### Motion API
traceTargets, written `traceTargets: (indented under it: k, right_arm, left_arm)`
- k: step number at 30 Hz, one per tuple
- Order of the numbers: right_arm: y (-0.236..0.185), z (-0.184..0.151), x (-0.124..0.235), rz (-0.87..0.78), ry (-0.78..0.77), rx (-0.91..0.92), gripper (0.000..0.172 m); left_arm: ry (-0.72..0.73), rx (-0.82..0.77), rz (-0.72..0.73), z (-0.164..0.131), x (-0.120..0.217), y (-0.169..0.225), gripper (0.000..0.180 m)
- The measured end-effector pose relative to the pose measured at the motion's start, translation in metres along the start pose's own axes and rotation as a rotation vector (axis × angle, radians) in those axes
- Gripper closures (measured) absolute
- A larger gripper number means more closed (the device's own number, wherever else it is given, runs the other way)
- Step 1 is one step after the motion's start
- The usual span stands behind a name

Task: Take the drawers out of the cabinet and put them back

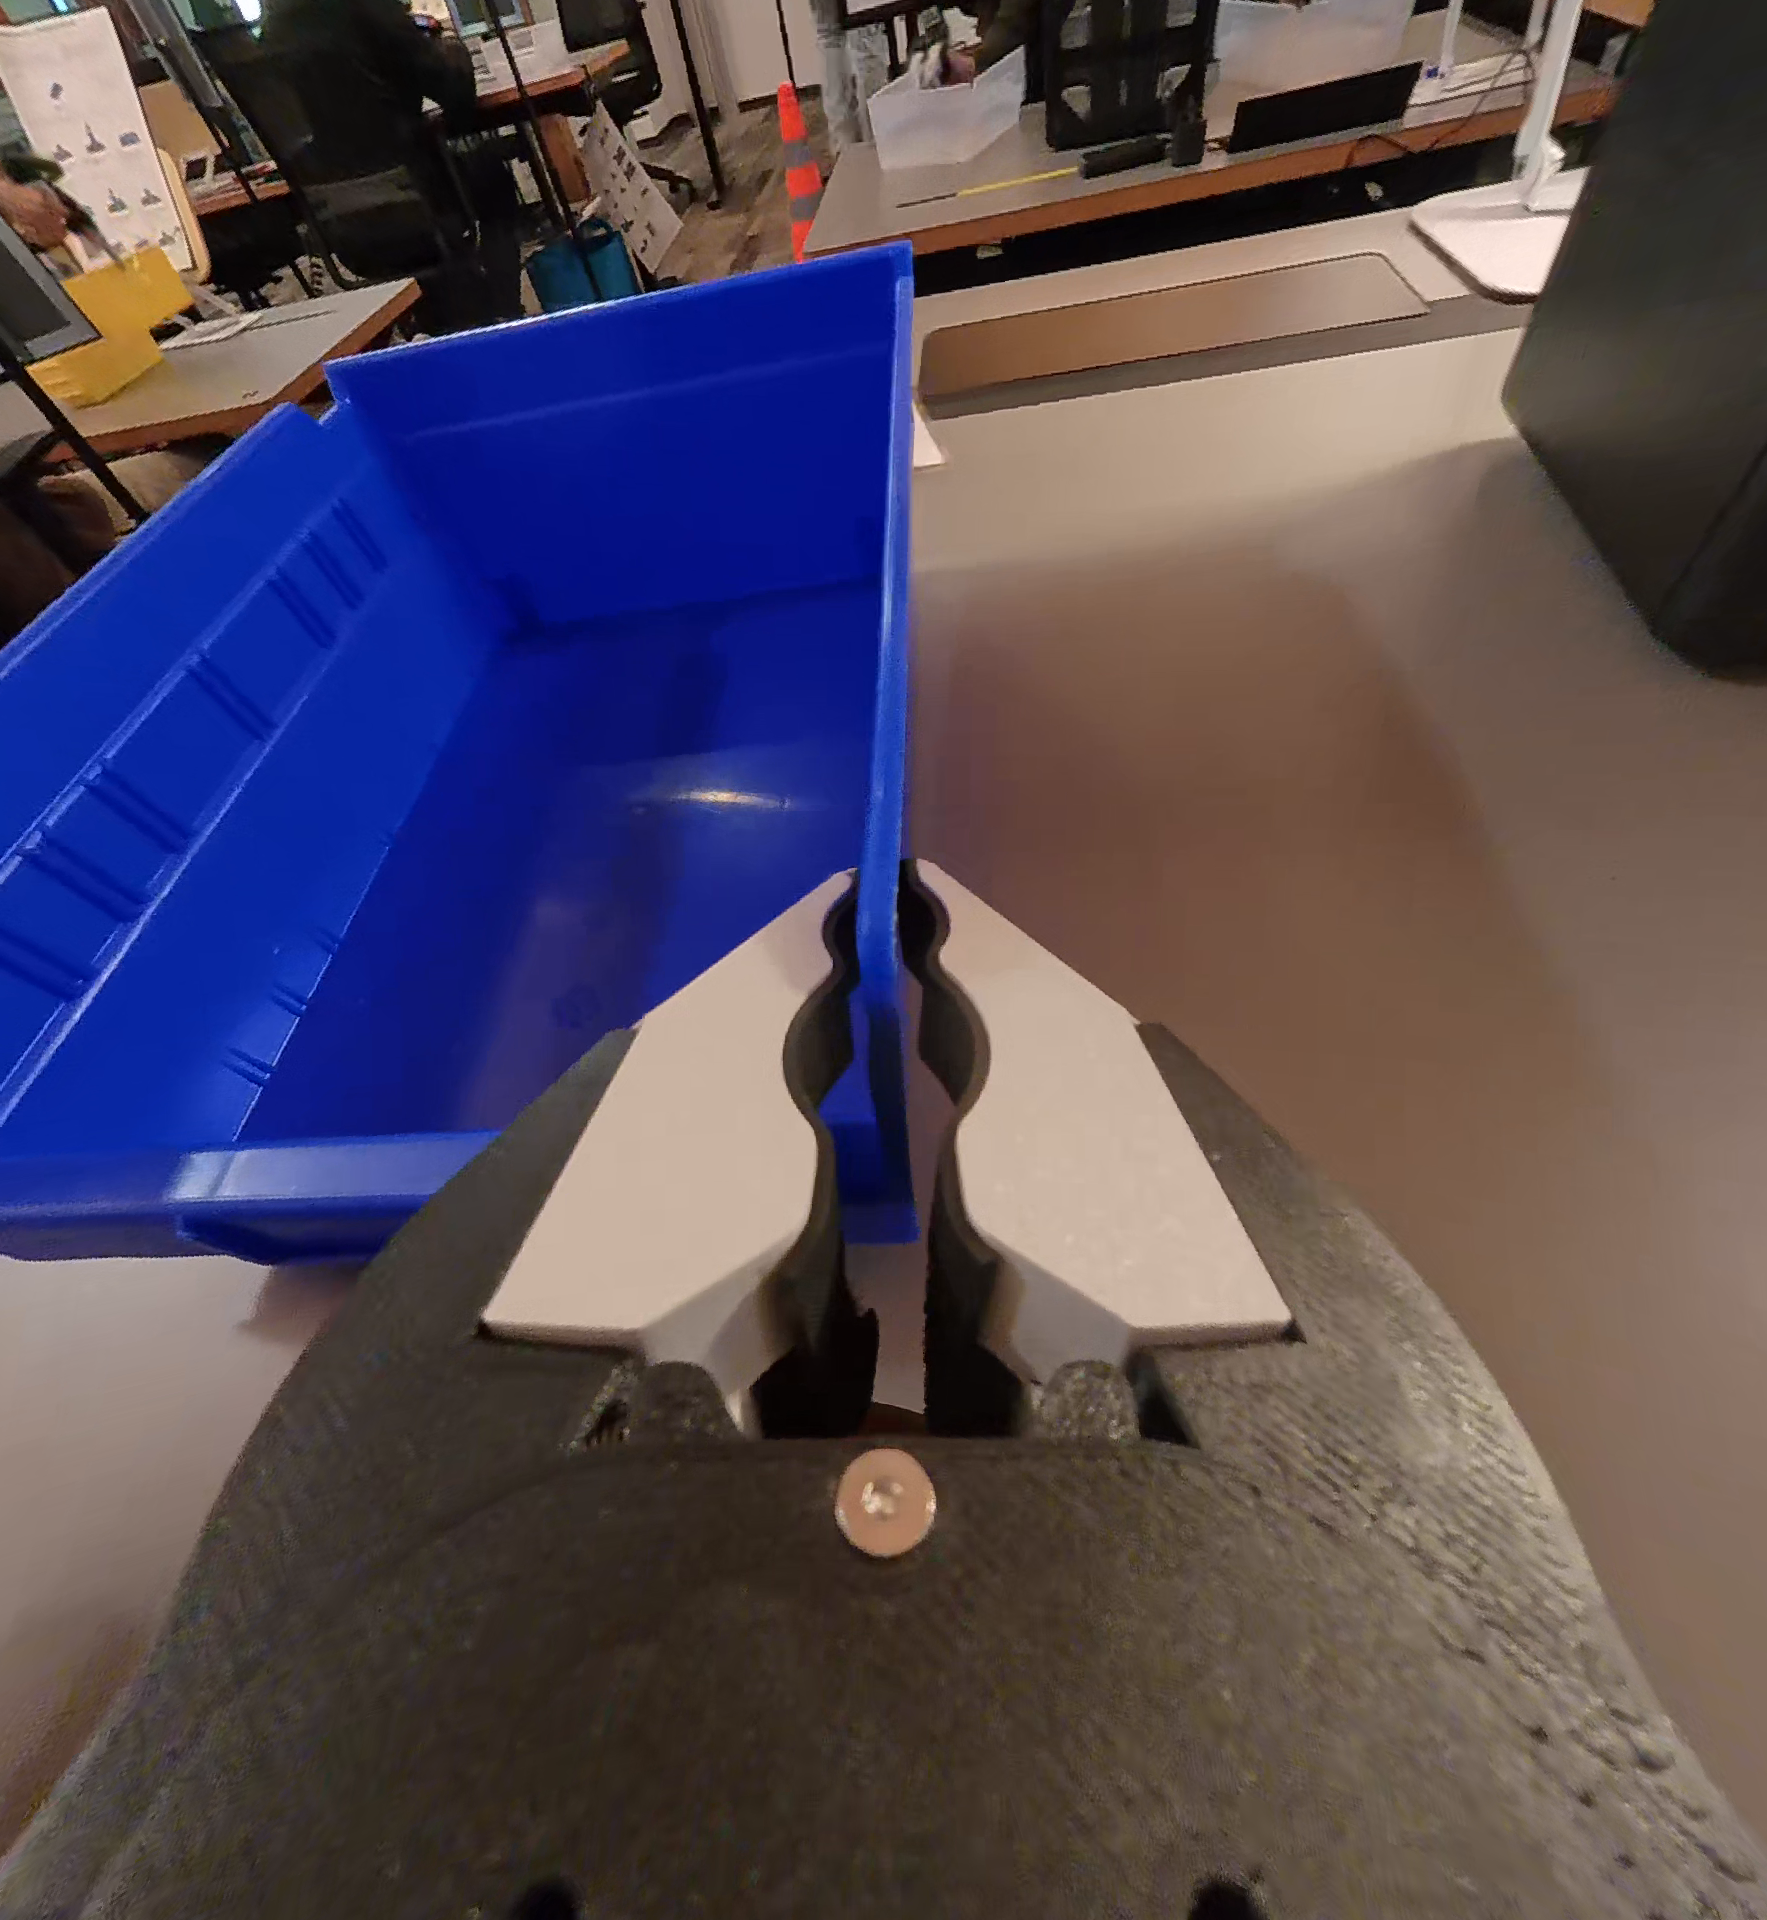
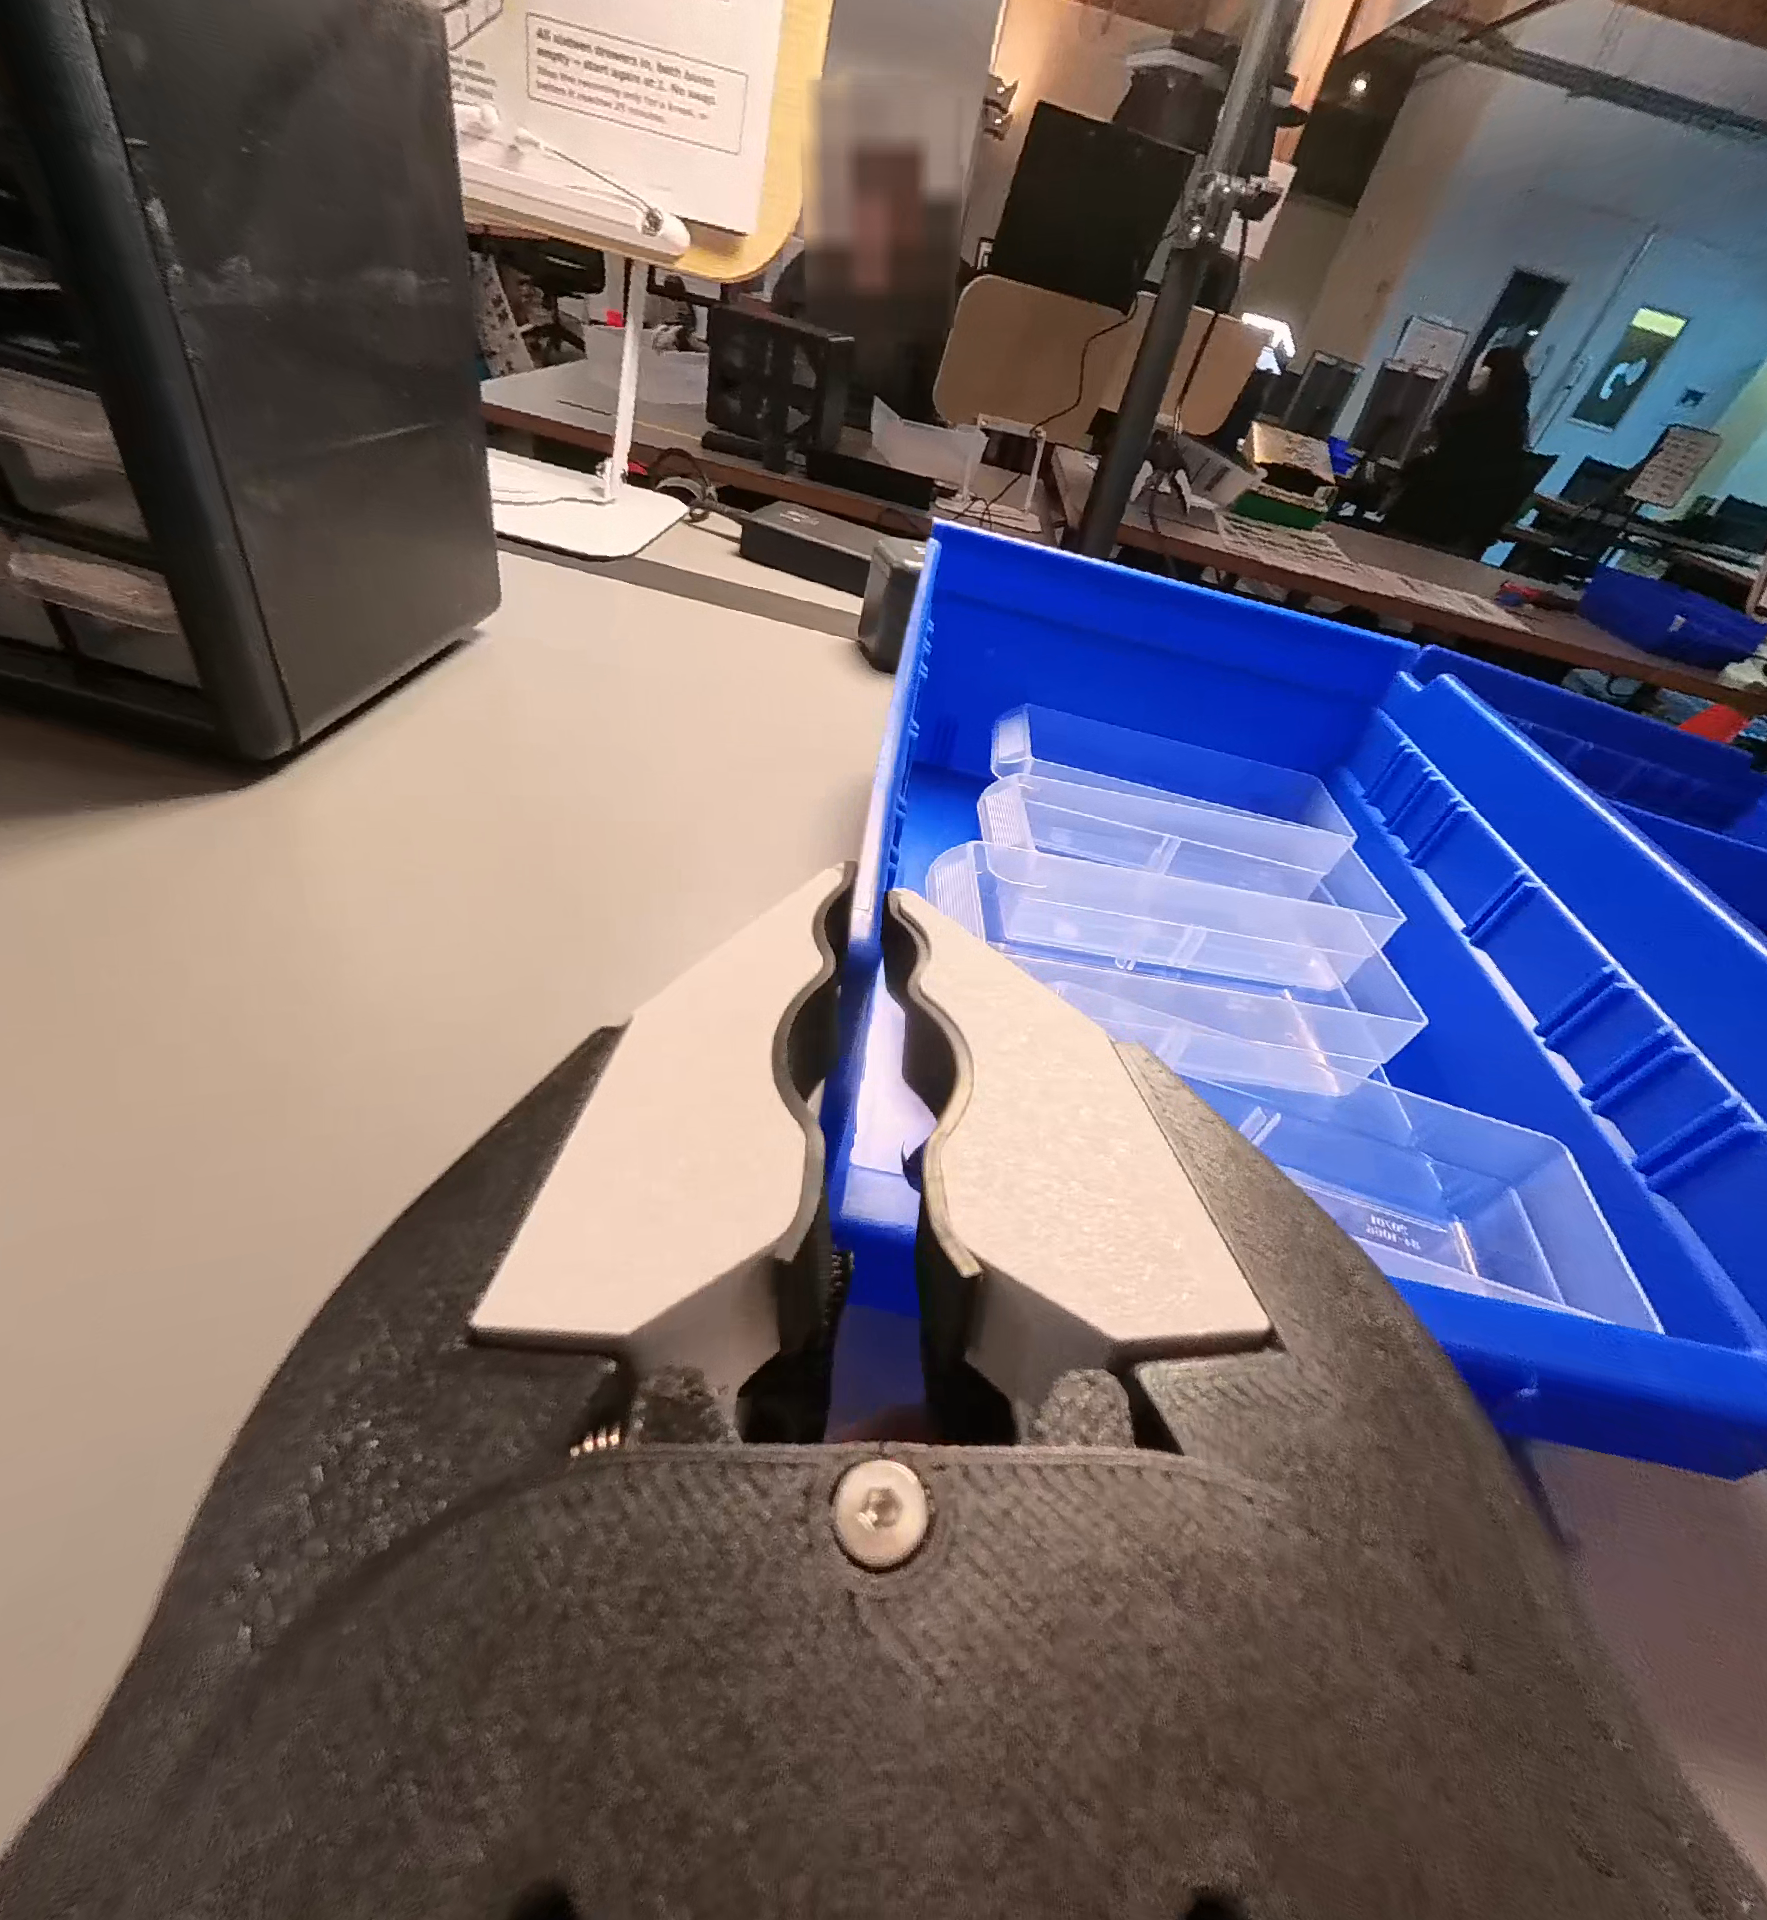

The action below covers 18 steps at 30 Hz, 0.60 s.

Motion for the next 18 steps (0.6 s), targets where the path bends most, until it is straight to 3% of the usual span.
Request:
traceTargets:
  k: [9, 18]
  right_arm:
    - [0.001, -0.005, 0.024, 0.028, -0.03, -0.145, 0.167]
    - [-0.008, -0.014, 0.09, 0.204, -0.048, -0.177, 0.166]
  left_arm:
    - [0.041, -0.048, -0.141, 0.001, 0.036, 0.035, 0.176]
    - [0.112, -0.042, -0.324, 0.004, 0.097, 0.059, 0.177]
Point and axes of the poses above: each gripper's, where its closed fingertips meet, x back along the fingers, z out of its top, y = z × x across the jaws, the point moved 1 cm from there along x, back along the fingers, and after that the axes turned 5 degrees about -x, right-handed, at the moved point
